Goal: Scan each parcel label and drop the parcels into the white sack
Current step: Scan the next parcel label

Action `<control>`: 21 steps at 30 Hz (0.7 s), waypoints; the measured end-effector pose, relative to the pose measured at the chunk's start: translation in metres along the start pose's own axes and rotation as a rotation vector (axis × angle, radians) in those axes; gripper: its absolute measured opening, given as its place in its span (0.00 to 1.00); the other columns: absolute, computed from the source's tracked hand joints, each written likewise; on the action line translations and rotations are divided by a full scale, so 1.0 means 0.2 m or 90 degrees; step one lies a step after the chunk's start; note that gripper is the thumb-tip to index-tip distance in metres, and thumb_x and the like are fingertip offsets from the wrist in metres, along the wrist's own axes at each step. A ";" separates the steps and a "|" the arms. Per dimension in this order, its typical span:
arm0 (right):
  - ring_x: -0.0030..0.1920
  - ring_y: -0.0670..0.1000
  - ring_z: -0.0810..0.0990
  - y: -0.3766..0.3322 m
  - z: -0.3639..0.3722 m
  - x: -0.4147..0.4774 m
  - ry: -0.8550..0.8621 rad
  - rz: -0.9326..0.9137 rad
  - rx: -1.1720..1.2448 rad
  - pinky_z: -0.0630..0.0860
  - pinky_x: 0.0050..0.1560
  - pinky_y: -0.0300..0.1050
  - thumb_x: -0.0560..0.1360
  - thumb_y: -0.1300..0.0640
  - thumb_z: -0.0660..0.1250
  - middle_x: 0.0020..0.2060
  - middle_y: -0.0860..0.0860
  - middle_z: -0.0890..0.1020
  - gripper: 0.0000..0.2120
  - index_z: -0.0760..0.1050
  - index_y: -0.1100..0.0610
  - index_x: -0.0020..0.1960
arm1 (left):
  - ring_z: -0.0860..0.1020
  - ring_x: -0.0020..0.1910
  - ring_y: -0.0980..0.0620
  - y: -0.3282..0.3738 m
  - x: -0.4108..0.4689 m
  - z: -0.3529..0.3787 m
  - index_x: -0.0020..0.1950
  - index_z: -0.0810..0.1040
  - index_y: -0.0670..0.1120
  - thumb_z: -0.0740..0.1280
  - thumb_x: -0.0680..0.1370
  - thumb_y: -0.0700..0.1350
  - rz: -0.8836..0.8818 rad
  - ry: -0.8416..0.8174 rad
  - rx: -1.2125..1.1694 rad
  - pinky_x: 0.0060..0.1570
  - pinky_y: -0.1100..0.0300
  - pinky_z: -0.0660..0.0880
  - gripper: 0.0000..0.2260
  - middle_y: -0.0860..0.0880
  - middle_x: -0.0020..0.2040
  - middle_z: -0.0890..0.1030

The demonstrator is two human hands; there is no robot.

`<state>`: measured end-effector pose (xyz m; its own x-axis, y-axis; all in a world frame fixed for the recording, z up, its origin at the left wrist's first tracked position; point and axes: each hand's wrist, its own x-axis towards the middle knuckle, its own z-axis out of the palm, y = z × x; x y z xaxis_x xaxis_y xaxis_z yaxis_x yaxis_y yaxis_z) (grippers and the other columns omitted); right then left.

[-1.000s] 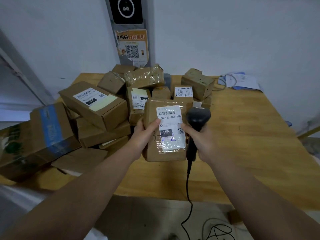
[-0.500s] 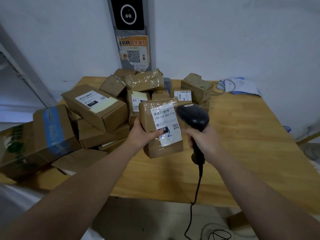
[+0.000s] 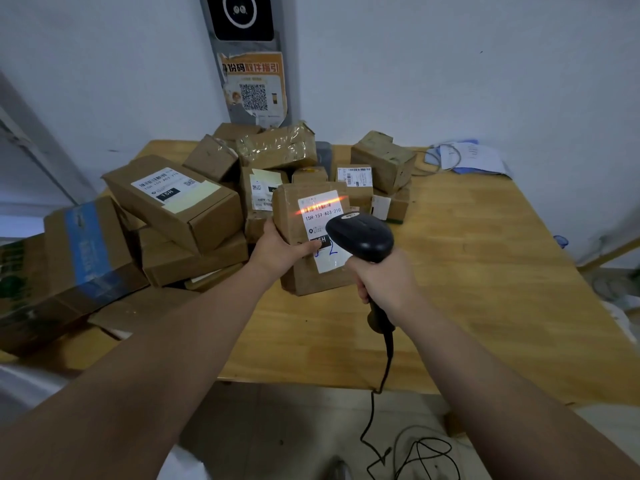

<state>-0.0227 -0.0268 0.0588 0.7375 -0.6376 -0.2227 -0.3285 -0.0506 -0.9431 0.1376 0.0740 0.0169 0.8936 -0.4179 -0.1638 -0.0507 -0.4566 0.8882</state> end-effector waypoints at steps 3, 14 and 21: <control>0.20 0.49 0.67 0.01 0.00 -0.01 -0.001 0.002 -0.003 0.68 0.27 0.41 0.71 0.64 0.67 0.20 0.52 0.69 0.15 0.69 0.58 0.26 | 0.72 0.66 0.46 0.00 0.00 0.00 0.76 0.56 0.45 0.79 0.67 0.51 -0.009 0.002 0.009 0.62 0.49 0.72 0.45 0.46 0.68 0.73; 0.23 0.50 0.69 0.01 0.00 -0.01 -0.019 0.001 -0.001 0.70 0.30 0.43 0.71 0.63 0.67 0.23 0.54 0.71 0.12 0.72 0.58 0.30 | 0.71 0.67 0.44 -0.02 0.01 -0.01 0.76 0.55 0.45 0.78 0.67 0.52 -0.032 0.012 0.026 0.64 0.46 0.72 0.45 0.46 0.69 0.72; 0.24 0.52 0.68 0.04 0.01 0.02 -0.043 -0.003 0.069 0.68 0.29 0.44 0.71 0.63 0.68 0.24 0.56 0.71 0.12 0.71 0.61 0.31 | 0.72 0.66 0.46 -0.02 -0.02 -0.02 0.76 0.55 0.45 0.78 0.68 0.51 -0.024 0.011 -0.011 0.62 0.49 0.72 0.44 0.47 0.67 0.73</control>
<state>-0.0216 -0.0283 0.0510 0.7786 -0.5836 -0.2307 -0.2622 0.0315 -0.9645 0.1364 0.0797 0.0152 0.9023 -0.3872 -0.1895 -0.0101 -0.4585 0.8887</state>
